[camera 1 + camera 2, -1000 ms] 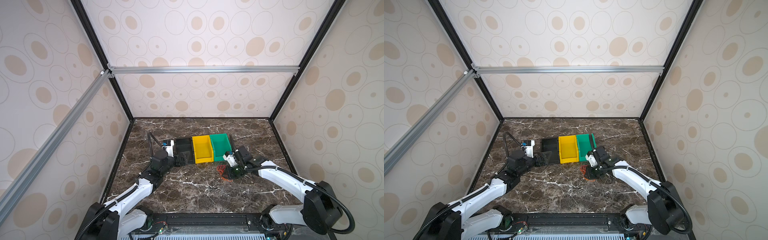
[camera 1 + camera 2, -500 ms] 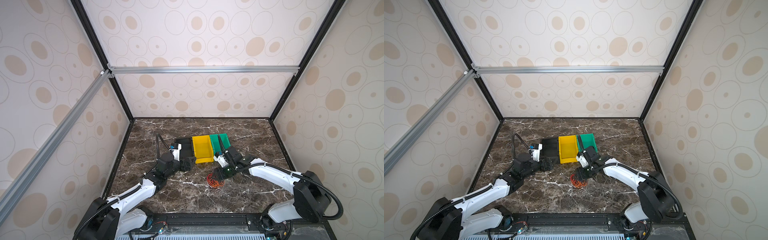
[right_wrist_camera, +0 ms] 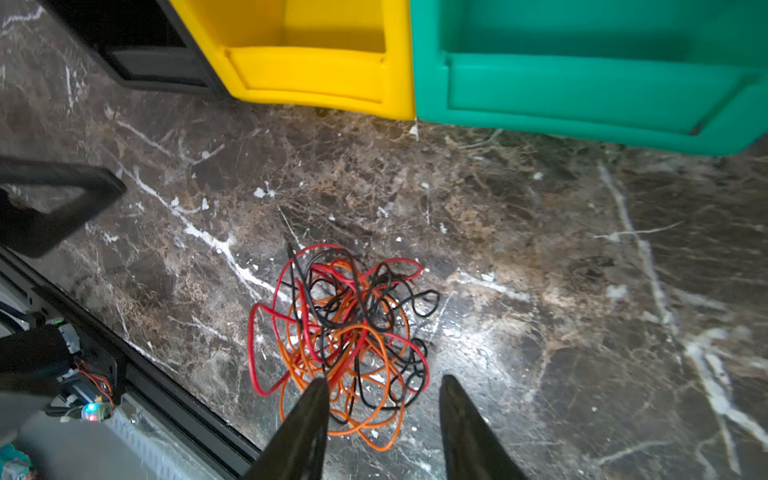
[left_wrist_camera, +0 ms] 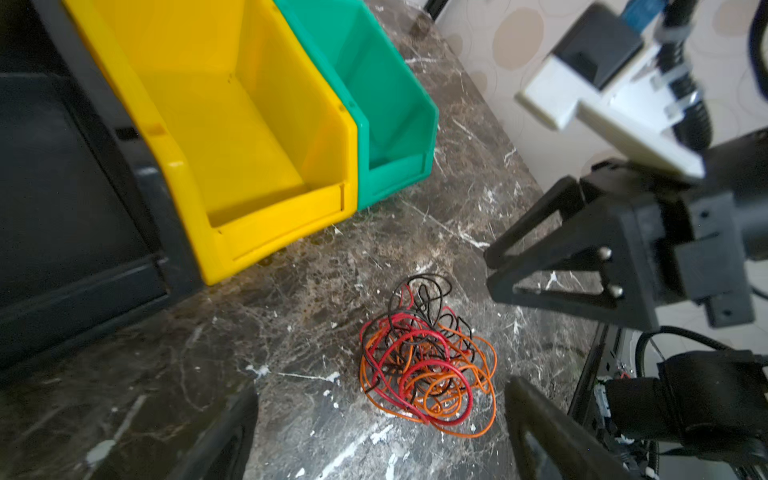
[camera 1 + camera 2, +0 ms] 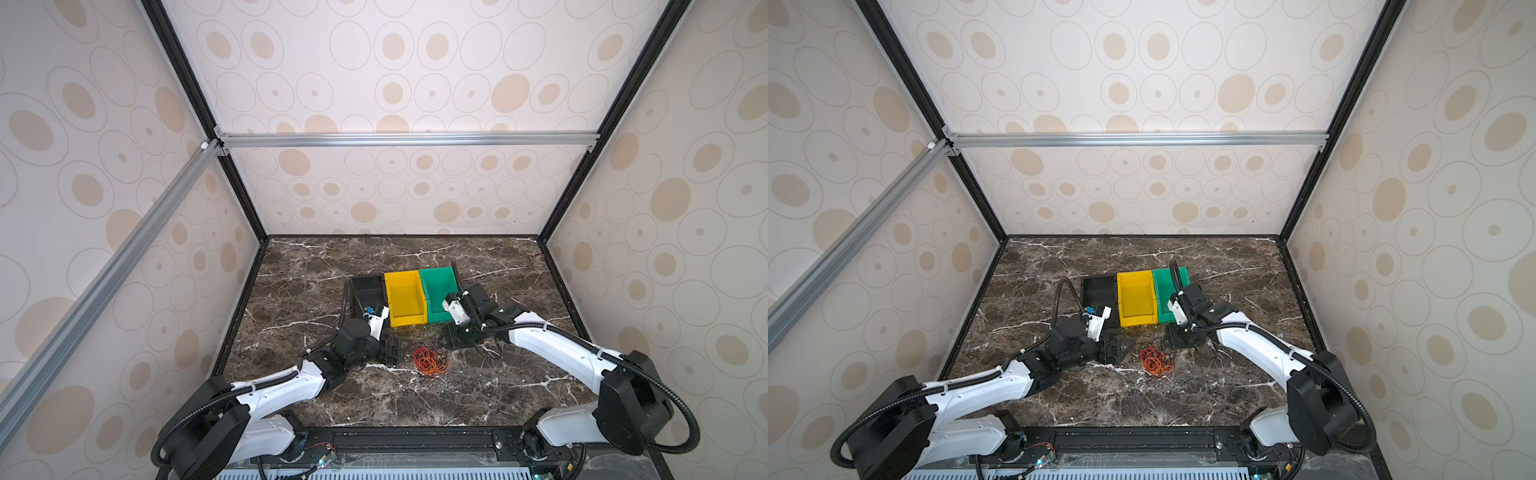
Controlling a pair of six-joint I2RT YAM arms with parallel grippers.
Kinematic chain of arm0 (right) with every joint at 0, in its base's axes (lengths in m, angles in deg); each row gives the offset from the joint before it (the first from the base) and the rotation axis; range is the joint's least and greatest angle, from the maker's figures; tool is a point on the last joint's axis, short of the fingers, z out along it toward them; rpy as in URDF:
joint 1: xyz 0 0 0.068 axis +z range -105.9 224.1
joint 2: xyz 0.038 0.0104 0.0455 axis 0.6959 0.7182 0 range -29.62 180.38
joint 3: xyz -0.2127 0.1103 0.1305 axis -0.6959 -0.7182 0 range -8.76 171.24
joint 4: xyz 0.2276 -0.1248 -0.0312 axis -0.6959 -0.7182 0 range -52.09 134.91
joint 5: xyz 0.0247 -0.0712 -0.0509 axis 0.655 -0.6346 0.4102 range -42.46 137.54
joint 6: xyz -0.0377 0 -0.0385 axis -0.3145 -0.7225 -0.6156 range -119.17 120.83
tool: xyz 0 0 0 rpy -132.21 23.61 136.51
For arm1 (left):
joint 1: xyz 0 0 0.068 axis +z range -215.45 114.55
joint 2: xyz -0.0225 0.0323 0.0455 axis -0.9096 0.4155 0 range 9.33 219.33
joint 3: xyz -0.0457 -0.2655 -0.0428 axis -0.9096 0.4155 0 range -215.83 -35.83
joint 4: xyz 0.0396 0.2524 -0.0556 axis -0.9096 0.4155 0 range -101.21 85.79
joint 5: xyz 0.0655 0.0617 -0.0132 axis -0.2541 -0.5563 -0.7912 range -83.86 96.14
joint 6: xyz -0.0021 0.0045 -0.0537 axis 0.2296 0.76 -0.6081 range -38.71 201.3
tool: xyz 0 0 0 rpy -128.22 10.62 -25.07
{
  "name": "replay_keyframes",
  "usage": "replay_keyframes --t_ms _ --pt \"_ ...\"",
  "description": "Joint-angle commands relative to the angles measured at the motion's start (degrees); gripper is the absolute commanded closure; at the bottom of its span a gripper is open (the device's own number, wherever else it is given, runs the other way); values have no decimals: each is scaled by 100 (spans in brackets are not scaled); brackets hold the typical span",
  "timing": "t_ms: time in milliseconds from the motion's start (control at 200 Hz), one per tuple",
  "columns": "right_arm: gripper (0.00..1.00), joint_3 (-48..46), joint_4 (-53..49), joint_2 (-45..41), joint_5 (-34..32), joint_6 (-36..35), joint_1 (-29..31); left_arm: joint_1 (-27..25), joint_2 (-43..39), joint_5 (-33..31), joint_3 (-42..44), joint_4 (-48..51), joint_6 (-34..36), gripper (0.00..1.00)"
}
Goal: Untangle the cables
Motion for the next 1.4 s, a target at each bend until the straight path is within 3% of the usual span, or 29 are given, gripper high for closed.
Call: replay_keyframes --t_ms 0,195,395,735,1005,1156,1391 --pt "55 -82 195 -25 183 -48 -8 -253 326 37 -180 -315 -93 10" --pt "56 -68 659 436 567 -14 -8 -517 993 140 -569 -412 -23 15" --pt "63 -129 996 814 741 70 -9 -583 1484 205 -751 -578 -58 29" --pt "94 -197 926 519 395 -71 -7 -601 1838 285 -953 -530 -60 64" --pt "99 -162 770 49 -128 -113 -15 -600 1788 191 -959 -343 36 95" --pt "100 -186 721 -279 -625 -82 -20 -595 1670 29 -913 -191 96 100" --pt "100 -249 709 -817 -1304 35 -71 -568 1405 -262 -737 -76 120 100"
